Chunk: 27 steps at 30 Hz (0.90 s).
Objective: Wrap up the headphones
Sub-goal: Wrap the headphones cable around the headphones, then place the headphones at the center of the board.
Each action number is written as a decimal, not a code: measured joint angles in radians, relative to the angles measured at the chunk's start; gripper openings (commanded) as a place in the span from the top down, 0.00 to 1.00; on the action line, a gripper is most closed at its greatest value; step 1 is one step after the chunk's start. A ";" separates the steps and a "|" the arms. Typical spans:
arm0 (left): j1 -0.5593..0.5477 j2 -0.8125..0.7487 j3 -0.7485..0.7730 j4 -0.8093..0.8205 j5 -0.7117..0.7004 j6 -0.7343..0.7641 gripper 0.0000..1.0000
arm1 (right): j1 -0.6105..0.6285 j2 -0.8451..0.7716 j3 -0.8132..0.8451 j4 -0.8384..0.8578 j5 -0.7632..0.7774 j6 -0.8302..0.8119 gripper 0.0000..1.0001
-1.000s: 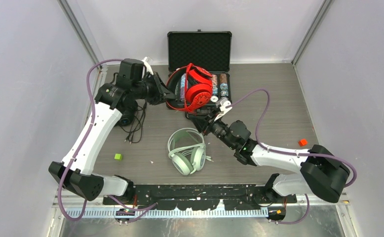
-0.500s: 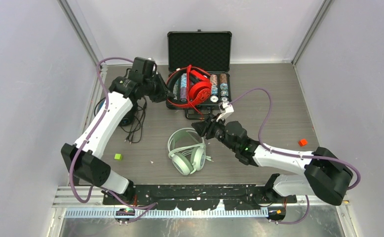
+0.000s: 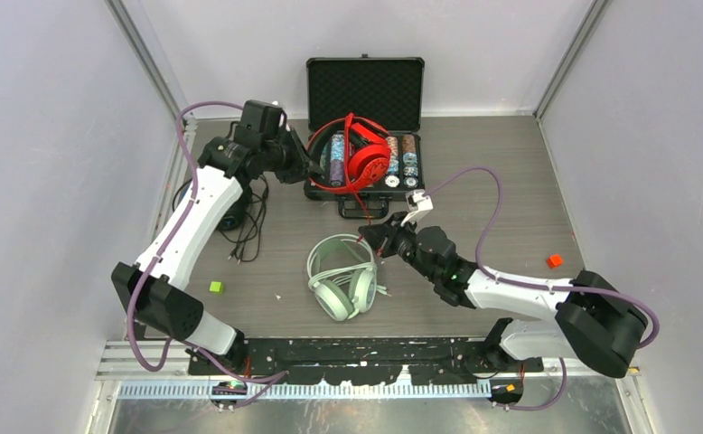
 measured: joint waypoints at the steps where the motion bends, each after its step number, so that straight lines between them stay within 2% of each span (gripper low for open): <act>1: 0.000 -0.001 0.000 0.000 0.009 0.000 1.00 | -0.004 0.000 0.000 0.005 -0.002 0.000 1.00; 6: 0.000 -0.014 -0.002 0.000 0.049 0.016 1.00 | -0.016 0.014 0.001 0.039 -0.013 0.010 1.00; 10: 0.000 -0.018 -0.002 0.001 0.142 0.093 1.00 | -0.061 0.051 0.001 0.122 -0.051 0.020 0.99; 18: 0.002 0.031 0.031 -0.041 0.381 0.460 1.00 | -0.177 0.023 -0.006 0.224 -0.245 0.055 0.99; 23: 0.000 0.053 0.032 -0.033 0.521 0.657 1.00 | -0.182 -0.077 -0.059 0.175 -0.326 0.081 0.99; 27: -0.013 0.109 0.052 -0.026 0.593 0.745 1.00 | -0.182 -0.253 -0.096 0.000 -0.309 0.121 1.00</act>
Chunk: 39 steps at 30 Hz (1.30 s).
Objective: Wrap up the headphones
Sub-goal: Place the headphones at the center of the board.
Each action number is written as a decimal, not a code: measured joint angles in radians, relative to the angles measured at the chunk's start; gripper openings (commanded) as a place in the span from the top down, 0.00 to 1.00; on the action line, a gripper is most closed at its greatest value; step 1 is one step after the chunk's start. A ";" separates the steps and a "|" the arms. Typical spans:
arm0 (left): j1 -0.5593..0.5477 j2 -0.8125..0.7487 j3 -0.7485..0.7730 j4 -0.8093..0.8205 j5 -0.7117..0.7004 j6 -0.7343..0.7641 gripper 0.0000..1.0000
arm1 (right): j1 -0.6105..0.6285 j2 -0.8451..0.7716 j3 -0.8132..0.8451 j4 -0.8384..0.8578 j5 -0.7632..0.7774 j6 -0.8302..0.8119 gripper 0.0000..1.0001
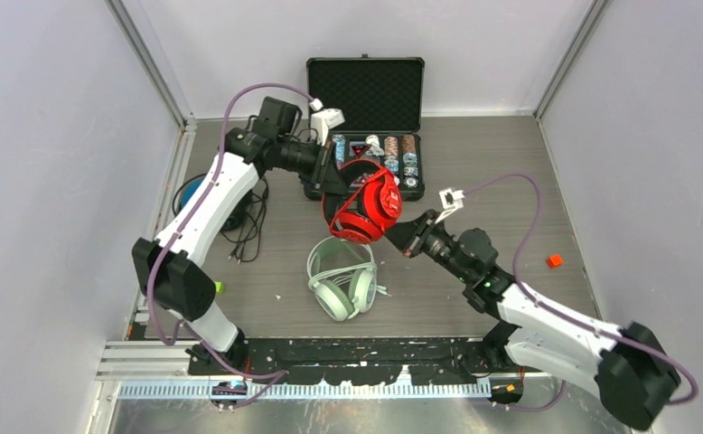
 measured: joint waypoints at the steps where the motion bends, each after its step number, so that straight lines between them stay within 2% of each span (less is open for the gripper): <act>1: -0.007 0.019 0.009 -0.003 0.009 0.016 1.00 | 0.000 -0.055 -0.002 -0.057 0.024 0.009 1.00; 3: -0.023 0.062 0.034 -0.008 0.022 0.035 1.00 | 0.000 -0.153 -0.001 -0.149 0.082 0.013 1.00; 6: -0.051 0.154 0.112 -0.033 0.036 0.057 1.00 | -0.002 -0.212 0.007 -0.267 0.160 -0.008 1.00; 10: -0.082 0.269 0.189 -0.057 0.046 0.101 1.00 | -0.011 -0.195 0.055 -0.433 0.245 -0.038 1.00; 14: -0.117 0.344 0.207 -0.049 0.027 0.134 1.00 | -0.058 -0.190 0.085 -0.541 0.259 -0.042 0.99; 20: -0.161 0.426 0.249 0.050 0.008 0.144 1.00 | -0.163 -0.174 0.091 -0.615 0.247 -0.036 1.00; 27: -0.188 0.566 0.337 0.169 -0.026 0.060 1.00 | -0.321 -0.143 0.088 -0.637 0.223 -0.042 0.99; 31: -0.201 0.626 0.327 0.235 -0.049 -0.024 1.00 | -0.380 -0.124 0.081 -0.644 0.221 -0.063 0.99; 39: -0.222 0.650 0.277 0.363 -0.074 -0.142 1.00 | -0.461 -0.109 0.066 -0.668 0.214 -0.095 1.00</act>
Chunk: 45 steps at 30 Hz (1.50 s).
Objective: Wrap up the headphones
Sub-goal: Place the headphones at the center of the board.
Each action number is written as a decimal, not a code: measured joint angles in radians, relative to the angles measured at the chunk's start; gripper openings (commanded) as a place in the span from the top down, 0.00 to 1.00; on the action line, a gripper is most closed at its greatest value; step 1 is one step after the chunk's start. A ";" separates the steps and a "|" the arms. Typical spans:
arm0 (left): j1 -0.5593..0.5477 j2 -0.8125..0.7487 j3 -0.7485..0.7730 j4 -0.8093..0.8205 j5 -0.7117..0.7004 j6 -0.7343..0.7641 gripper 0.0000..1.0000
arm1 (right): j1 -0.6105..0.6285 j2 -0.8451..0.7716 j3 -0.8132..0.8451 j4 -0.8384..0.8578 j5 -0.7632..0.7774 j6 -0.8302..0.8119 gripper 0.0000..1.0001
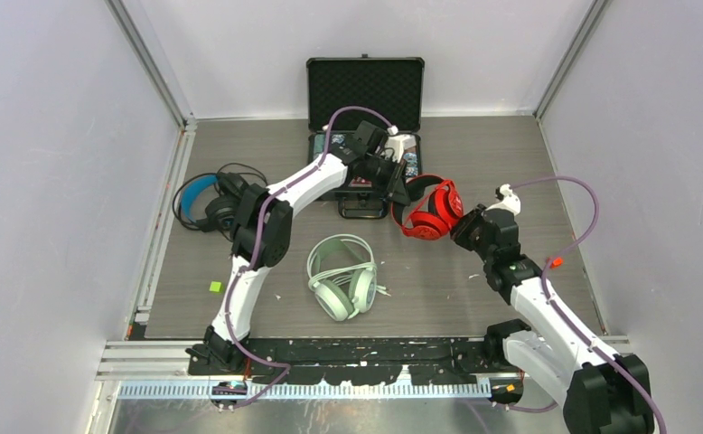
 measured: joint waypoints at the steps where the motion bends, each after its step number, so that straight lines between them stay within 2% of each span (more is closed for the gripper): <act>1: -0.002 0.003 0.000 0.008 0.000 -0.006 1.00 | -0.005 0.000 -0.005 0.000 0.002 -0.002 1.00; 13: -0.012 0.027 -0.019 0.047 -0.057 -0.080 1.00 | -0.028 0.043 -0.074 0.061 0.029 -0.002 0.99; 27: -0.018 0.042 -0.049 0.076 -0.138 -0.231 1.00 | -0.068 0.238 -0.113 0.269 0.025 0.000 0.97; 38: -0.028 0.101 -0.066 0.104 -0.197 -0.366 1.00 | -0.120 0.483 -0.107 0.489 0.014 0.005 0.80; 45: -0.033 0.101 -0.089 0.085 -0.219 -0.362 1.00 | -0.140 0.512 -0.100 0.516 0.020 0.034 0.70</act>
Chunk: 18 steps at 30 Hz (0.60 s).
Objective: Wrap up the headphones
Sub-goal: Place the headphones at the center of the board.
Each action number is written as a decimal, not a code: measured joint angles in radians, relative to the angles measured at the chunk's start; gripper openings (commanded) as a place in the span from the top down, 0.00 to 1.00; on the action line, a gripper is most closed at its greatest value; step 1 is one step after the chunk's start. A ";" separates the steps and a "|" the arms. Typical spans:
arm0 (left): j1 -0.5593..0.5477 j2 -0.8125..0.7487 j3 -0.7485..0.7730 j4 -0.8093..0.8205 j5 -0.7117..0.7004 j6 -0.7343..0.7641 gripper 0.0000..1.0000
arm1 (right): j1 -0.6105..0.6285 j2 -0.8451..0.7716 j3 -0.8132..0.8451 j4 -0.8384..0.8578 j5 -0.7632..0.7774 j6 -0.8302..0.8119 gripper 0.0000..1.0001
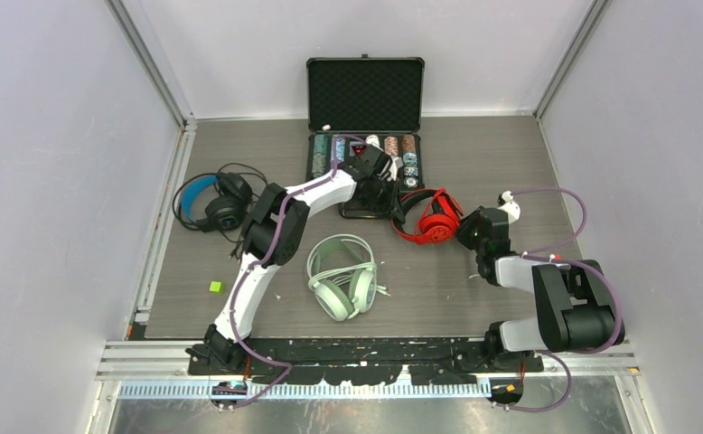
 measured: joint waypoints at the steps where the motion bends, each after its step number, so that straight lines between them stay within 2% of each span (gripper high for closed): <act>1: 0.000 0.000 -0.008 -0.003 0.000 0.000 1.00 | -0.002 -0.002 0.001 0.000 0.003 0.003 0.69; 9: -0.001 -0.018 -0.061 0.035 0.009 -0.021 1.00 | -0.005 0.000 0.009 -0.008 0.016 0.018 0.71; 18: -0.010 -0.024 -0.068 0.040 -0.017 -0.027 1.00 | -0.016 0.038 0.038 -0.043 -0.002 0.122 0.71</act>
